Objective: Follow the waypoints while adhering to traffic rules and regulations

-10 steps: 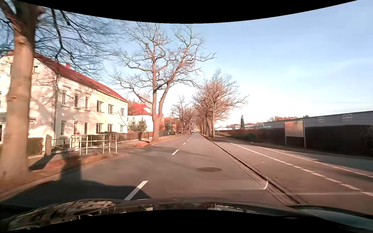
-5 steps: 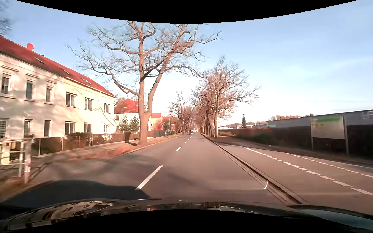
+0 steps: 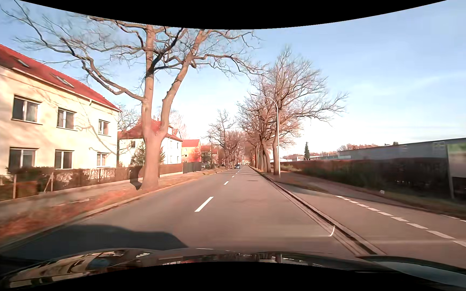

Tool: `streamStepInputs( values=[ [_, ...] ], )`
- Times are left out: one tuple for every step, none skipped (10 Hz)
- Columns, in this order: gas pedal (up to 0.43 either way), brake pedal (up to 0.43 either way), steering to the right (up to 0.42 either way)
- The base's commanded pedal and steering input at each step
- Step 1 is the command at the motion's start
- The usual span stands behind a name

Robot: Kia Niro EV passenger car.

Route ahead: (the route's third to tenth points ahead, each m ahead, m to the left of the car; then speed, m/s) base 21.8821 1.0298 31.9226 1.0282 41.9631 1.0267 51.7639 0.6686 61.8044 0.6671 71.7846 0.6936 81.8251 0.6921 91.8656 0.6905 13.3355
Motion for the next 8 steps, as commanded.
streamStepInputs(
  values=[
    [0.11, 0.0, -0.001],
    [0.11, 0.0, -0.001],
    [0.11, 0.0, -0.001],
    [0.118, 0.0, -0.001],
    [0.118, 0.0, -0.001],
    [0.118, 0.0, 0.0],
    [0.118, 0.0, 0.0],
    [0.118, 0.0, 0.0]
  ],
)
